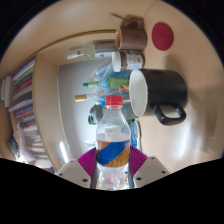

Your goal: Pour water

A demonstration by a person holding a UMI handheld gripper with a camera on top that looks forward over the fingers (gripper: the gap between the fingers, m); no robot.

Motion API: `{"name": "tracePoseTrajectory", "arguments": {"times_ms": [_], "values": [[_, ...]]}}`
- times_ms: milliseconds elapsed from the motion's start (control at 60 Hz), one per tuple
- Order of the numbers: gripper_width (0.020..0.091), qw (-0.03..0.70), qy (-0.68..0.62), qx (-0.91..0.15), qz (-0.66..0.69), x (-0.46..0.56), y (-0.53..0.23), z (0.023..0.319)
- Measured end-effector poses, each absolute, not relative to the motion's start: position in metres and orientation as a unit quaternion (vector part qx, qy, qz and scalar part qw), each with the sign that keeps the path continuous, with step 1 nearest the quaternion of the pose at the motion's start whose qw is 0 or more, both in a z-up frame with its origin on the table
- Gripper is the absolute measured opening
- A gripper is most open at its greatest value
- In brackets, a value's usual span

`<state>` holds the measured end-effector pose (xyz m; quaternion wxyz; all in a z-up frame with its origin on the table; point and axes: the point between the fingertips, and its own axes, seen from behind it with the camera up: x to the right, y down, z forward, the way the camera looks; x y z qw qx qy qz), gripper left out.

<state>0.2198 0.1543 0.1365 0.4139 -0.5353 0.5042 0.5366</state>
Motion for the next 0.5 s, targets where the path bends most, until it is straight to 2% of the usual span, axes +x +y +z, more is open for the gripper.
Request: {"name": "tracePoseTrajectory", "arguments": {"times_ms": [183, 267, 500], "values": [[0.0430, 0.347, 0.550, -0.457, 0.607, 0.229, 0.159, 0.152], [0.0429, 0.319, 0.570, -0.436, 0.620, 0.231, 0.162, 0.148], [0.0429, 0.291, 0.567, -0.413, 0.650, 0.224, 0.158, 0.168]]}}
